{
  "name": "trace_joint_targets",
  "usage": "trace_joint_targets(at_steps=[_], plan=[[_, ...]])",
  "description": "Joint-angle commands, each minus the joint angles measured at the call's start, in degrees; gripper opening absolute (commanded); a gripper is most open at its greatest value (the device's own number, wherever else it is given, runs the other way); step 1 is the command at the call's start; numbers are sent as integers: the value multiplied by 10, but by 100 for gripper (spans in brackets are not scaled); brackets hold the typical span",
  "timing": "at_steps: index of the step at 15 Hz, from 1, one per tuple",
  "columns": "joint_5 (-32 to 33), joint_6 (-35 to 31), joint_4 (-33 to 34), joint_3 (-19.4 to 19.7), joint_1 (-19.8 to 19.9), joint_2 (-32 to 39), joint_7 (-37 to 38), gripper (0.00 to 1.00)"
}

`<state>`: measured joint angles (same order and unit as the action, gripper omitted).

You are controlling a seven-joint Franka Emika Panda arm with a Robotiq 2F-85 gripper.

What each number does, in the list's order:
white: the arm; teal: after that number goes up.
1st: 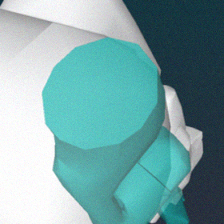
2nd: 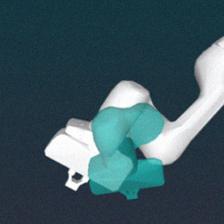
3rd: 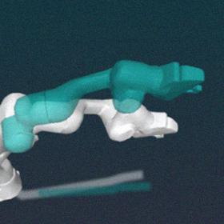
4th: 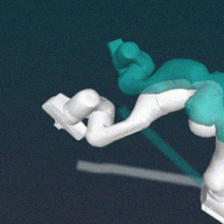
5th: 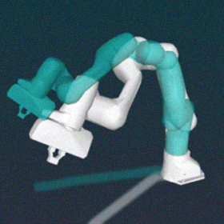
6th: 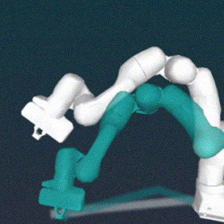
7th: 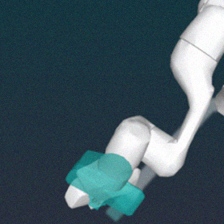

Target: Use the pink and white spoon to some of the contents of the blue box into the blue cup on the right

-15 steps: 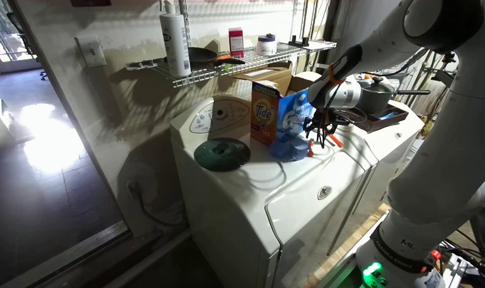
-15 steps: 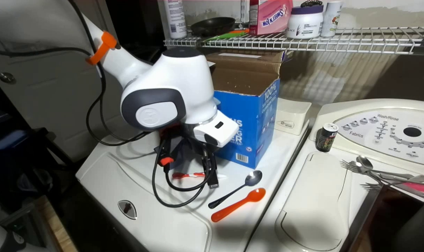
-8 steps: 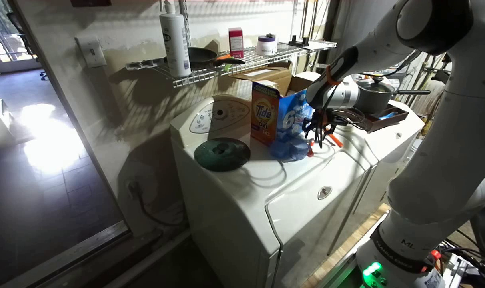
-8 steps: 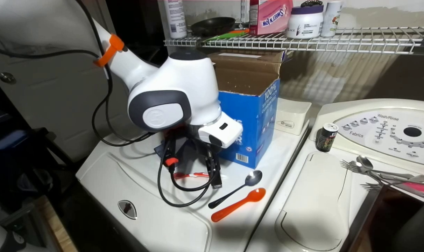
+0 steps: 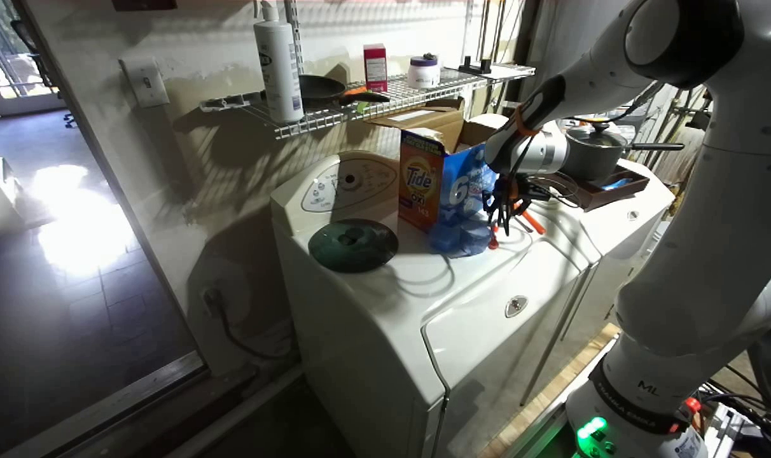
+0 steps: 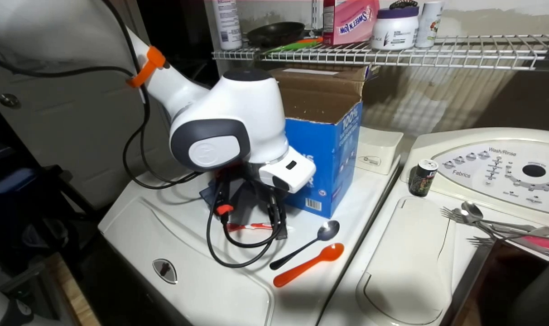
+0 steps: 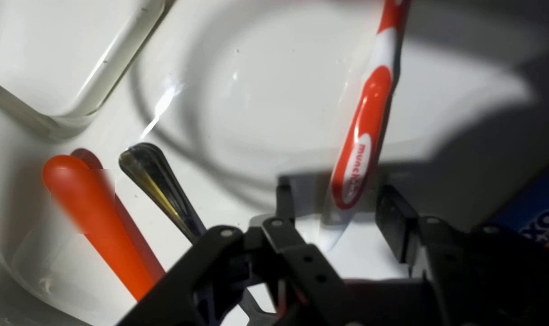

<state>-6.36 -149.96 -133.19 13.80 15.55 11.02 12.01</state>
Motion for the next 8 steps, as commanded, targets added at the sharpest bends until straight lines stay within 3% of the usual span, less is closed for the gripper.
trace_joint_targets(at_steps=[1,4,8], plan=[[-19,9,14,-1,-2,11,-12,20],[-18,12,16,0,-1,12,-10,2],[-12,13,10,4,-2,3,-5,5]])
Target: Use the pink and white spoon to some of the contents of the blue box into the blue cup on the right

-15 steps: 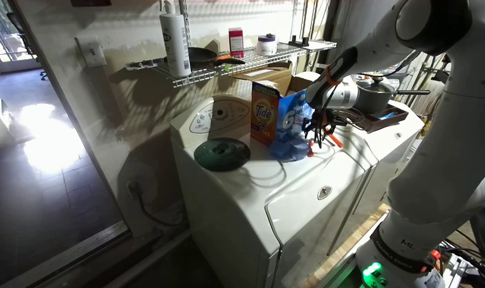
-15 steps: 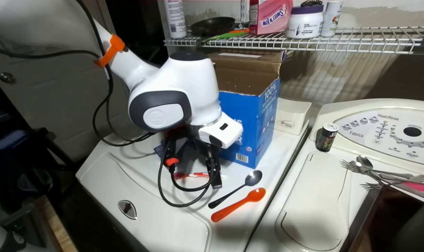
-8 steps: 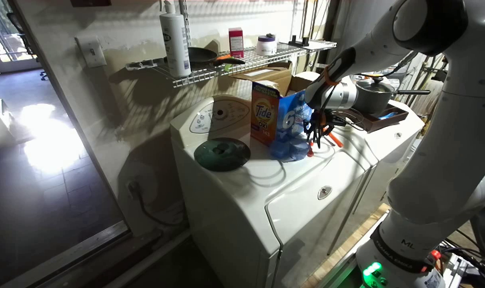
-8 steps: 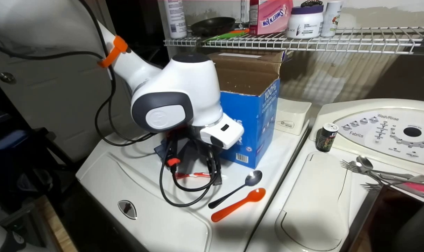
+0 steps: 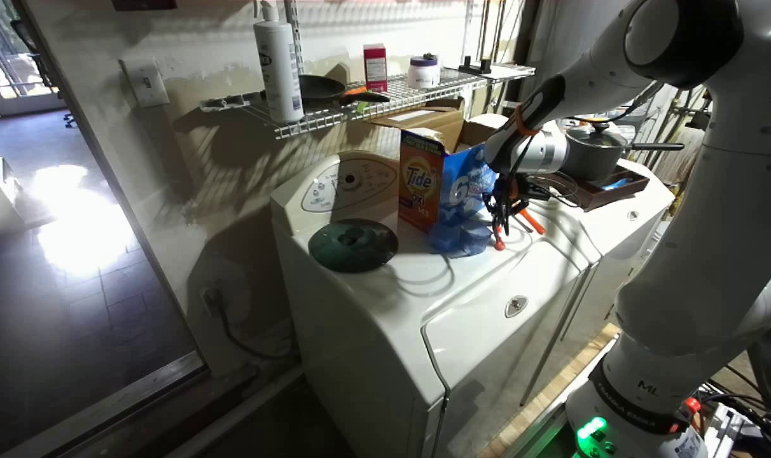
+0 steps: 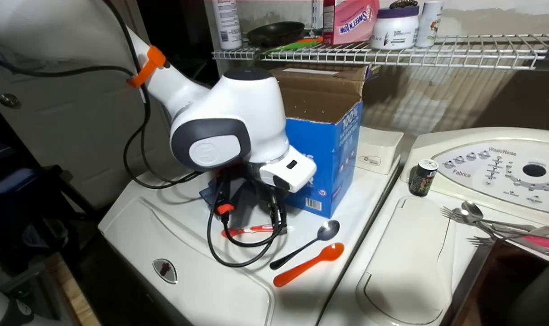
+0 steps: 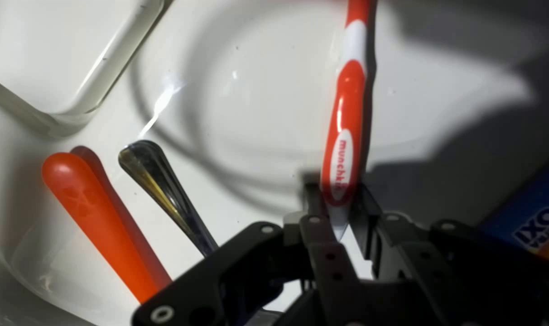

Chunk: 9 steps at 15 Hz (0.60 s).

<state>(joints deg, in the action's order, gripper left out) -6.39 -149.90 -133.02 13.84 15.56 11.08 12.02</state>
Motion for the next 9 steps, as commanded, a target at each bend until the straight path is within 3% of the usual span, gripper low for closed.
trace_joint_targets(at_steps=[1,5,9], plan=[[3,13,4,9,-6,-6,4,5],[71,5,-18,36,-17,-56,43,5],[197,-3,-21,47,-20,-116,86,5]])
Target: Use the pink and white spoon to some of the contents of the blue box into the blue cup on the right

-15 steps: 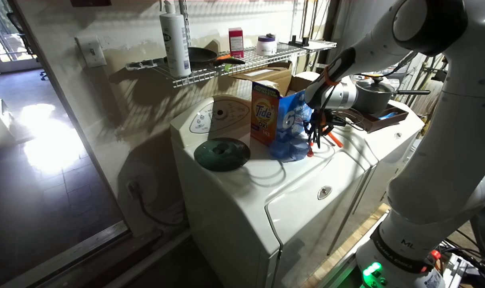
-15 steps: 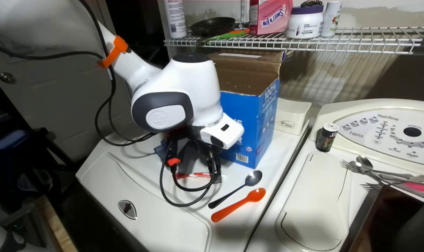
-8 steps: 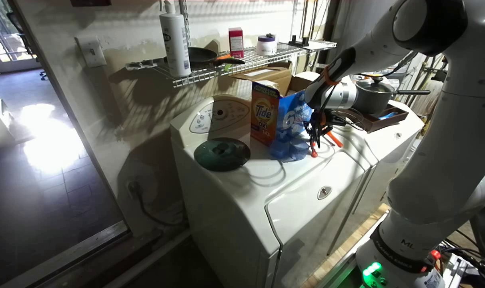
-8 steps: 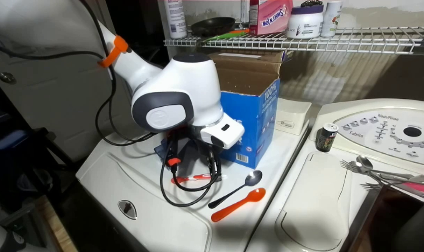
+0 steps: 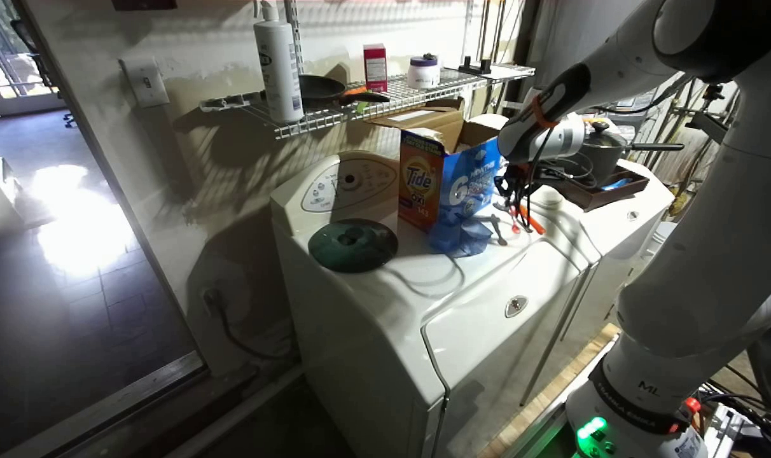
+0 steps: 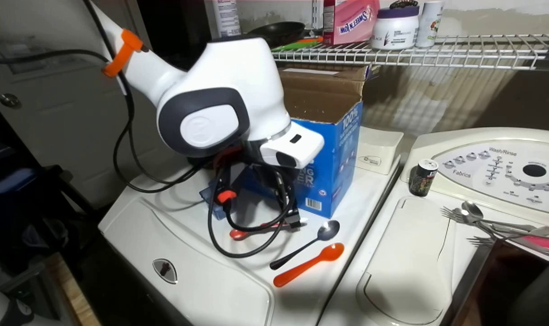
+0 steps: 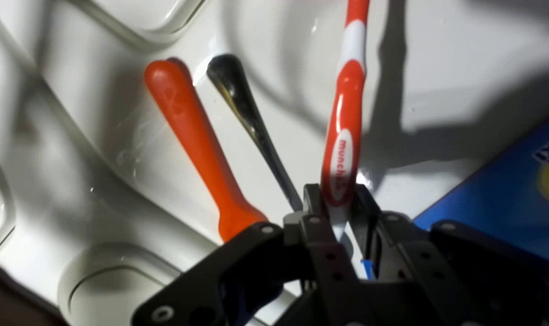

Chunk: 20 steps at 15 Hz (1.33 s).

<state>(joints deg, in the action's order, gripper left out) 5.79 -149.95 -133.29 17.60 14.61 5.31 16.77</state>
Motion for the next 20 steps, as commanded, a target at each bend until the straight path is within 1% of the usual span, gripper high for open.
trace_joint_targets(at_steps=[1,2,5,6,10,12,15,18,19,20], plan=[[102,-3,-18,5,-8,-71,41,5],[136,1,-13,-1,-5,-83,50,5],[189,-15,-11,-20,5,-119,41,5],[192,-21,-12,-27,6,-129,32,5],[241,-28,-1,-62,19,-178,48,5],[253,-33,6,-79,26,-197,49,5],[247,-26,32,-99,32,-212,34,5],[242,-31,58,-111,36,-210,29,5],[229,-25,63,-110,31,-208,16,5],[188,-14,70,-100,11,-202,-26,5]])
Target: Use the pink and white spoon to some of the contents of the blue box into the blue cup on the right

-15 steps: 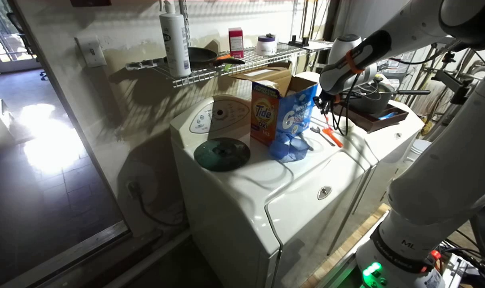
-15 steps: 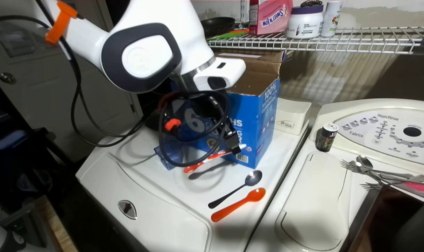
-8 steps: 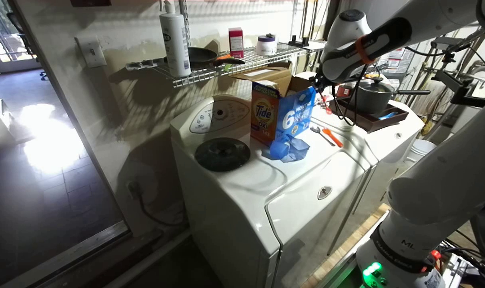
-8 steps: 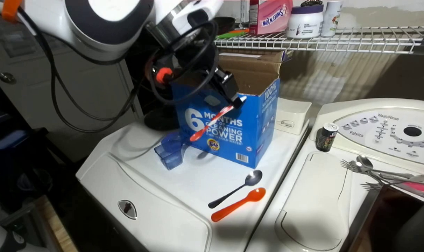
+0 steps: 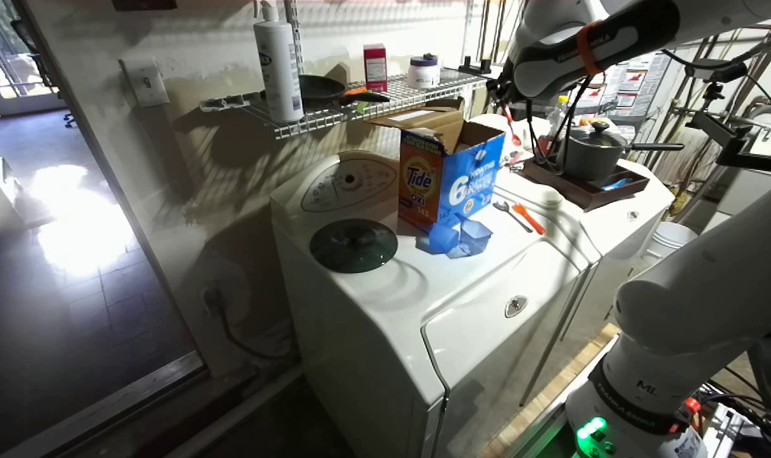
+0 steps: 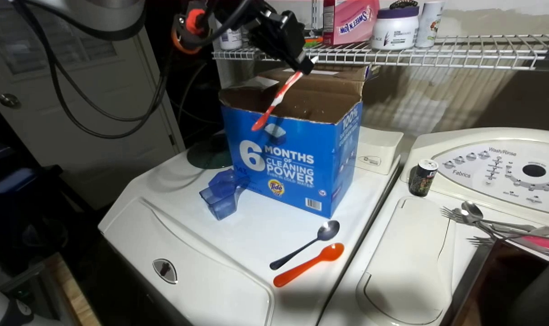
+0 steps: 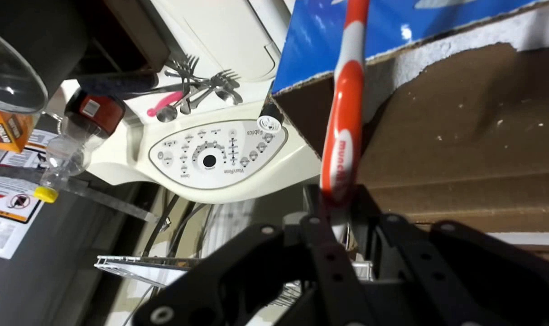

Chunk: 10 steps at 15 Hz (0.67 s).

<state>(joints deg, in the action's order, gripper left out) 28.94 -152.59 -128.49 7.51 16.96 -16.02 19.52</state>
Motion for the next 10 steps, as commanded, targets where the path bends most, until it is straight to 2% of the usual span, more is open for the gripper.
trace_joint_targets(at_steps=[1,6,7,10], plan=[[-16,0,5,-9,6,1,-18,19],[-32,1,9,-7,0,4,-42,19],[-33,1,9,-7,0,4,-42,5],[-19,-23,41,-14,27,14,36,5]])
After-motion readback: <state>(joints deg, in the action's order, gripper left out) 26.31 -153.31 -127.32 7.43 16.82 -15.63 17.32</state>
